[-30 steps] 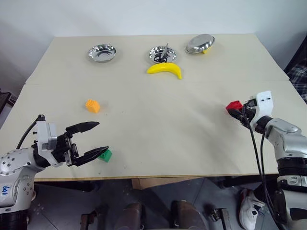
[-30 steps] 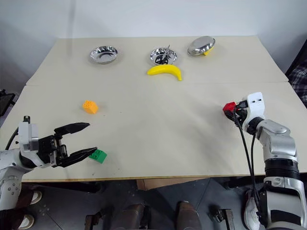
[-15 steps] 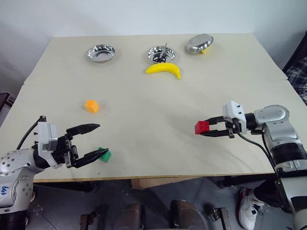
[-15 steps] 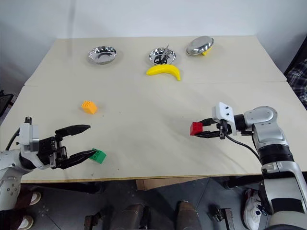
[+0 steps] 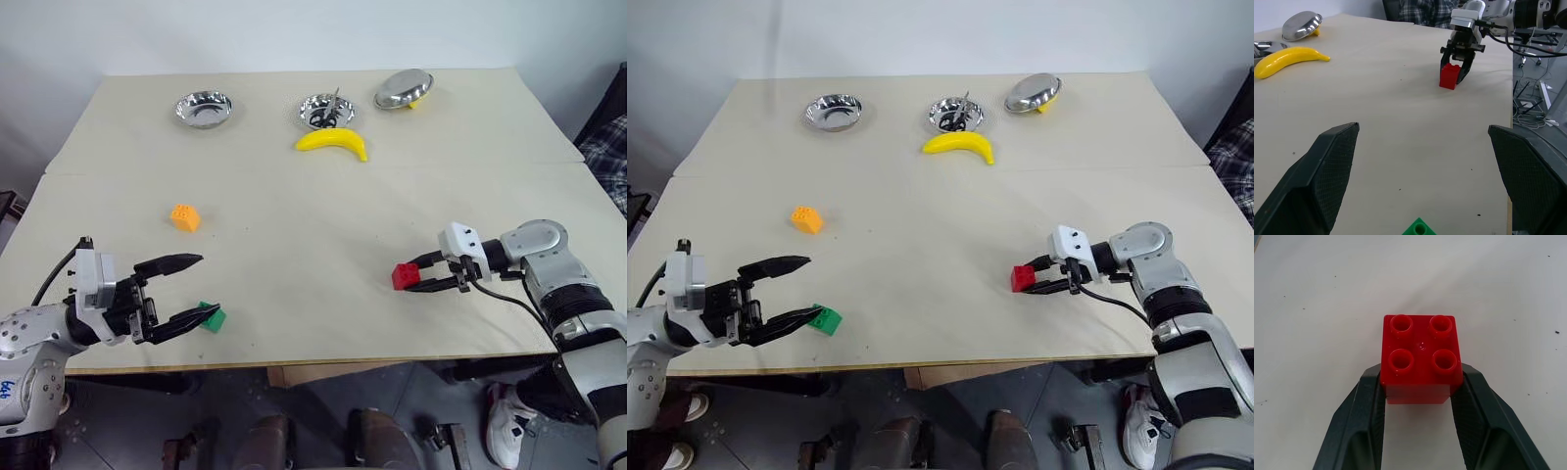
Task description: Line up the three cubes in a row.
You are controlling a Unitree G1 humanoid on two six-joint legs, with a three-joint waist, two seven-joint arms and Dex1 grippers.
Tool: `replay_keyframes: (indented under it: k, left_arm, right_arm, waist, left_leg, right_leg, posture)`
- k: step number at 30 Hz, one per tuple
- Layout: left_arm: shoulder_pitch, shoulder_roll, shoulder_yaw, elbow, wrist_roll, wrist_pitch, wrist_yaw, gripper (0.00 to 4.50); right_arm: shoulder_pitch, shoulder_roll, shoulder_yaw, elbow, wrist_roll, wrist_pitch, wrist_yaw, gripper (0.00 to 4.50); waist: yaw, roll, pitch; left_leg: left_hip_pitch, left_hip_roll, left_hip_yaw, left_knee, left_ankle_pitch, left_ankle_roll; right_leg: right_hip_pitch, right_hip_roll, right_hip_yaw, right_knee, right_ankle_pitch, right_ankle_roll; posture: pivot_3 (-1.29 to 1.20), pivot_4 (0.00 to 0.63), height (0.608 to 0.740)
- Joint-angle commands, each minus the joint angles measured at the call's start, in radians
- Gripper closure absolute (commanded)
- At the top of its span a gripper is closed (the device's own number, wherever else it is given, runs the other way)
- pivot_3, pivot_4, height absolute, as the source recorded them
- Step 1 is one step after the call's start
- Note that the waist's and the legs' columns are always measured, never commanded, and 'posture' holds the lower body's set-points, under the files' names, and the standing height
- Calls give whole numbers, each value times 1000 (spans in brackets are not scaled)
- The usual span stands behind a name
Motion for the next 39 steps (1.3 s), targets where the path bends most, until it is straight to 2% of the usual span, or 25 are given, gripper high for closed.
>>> replay_keyframes:
  k: [1,4,7,9,13,16,19,22,27,33,36,39]
  left_arm:
    - [9,19,25,-26,-24,5,-6,0]
    - [10,21,29,-29,-24,10,-5,0]
    - [19,20,44,-12,-12,-2,-2,0]
    - [34,15,64,14,0,-22,-1,0]
    - [73,2,127,81,9,-63,11,0]
    - [134,-7,225,177,6,-85,31,0]
    - [203,-10,301,248,-4,-71,55,0]
    - [269,-20,350,311,15,-96,64,0]
    - [360,-34,370,365,41,-158,28,0]
    - [423,-28,330,319,52,-196,-47,0]
    - [438,-38,276,218,51,-198,-73,0]
    - [436,-65,217,78,31,-162,-33,0]
  right_arm:
    - [-24,5,-13,62,-16,-9,61,2284]
    - [-27,11,-16,49,13,1,61,1406]
    - [-25,-5,-33,3,53,13,61,322]
    - [-19,-29,-57,-43,91,26,61,59]
    - [22,-99,-99,-162,190,60,61,59]
    - [144,-173,-174,-323,369,59,61,59]
    - [258,-240,-230,-438,457,182,61,59]
    - [389,-276,-297,-551,501,258,61,59]
    - [572,-278,-404,-682,504,205,61,59]
    - [631,-299,-431,-643,504,85,61,59]
    - [599,-309,-438,-554,484,62,61,59]
    - [581,-336,-432,-479,471,33,61,59]
  waist:
    - [-1,0,0]
    - [-2,0,0]
    - [-3,0,0]
    - [-3,1,0]
    - [0,2,1]
    - [3,1,1]
    - [3,1,1]
    - [3,1,1]
    - [6,1,1]
    - [15,1,1]
    - [22,1,1]
    - [23,2,1]
  left_leg:
    - [0,0,0,0,0,0]
    - [0,0,-1,1,0,0]
    - [0,0,-1,0,0,0]
    - [-1,0,-1,0,0,0]
    - [-1,0,-1,0,0,0]
    - [-2,0,-4,0,0,0]
    - [-3,0,-4,-1,-1,0]
    - [-3,0,-4,0,-1,0]
    - [-2,1,-4,-1,-2,0]
    - [-2,1,-4,0,-2,0]
    - [-1,0,-4,-1,-2,1]
    - [-1,0,-4,0,-2,1]
  right_leg:
    - [0,0,0,0,0,0]
    - [1,0,-1,0,0,0]
    - [0,0,-1,0,0,0]
    - [0,0,-1,0,0,0]
    - [-1,0,-1,0,0,0]
    - [0,-1,-3,0,0,0]
    - [1,-1,-4,-1,0,0]
    - [1,-1,-4,-3,0,0]
    - [3,-1,-4,-8,0,0]
    - [4,-2,-3,-9,0,-1]
    - [4,-2,-3,-10,0,-1]
    - [5,-3,-3,-11,0,-1]
  posture:
    - [0,150,740]
    - [0,150,740]
    - [0,150,740]
    - [0,150,740]
    - [0,150,740]
    - [0,150,740]
    - [0,150,740]
    - [0,150,740]
    - [0,150,740]
    - [0,150,740]
    - [0,150,740]
    - [0,150,740]
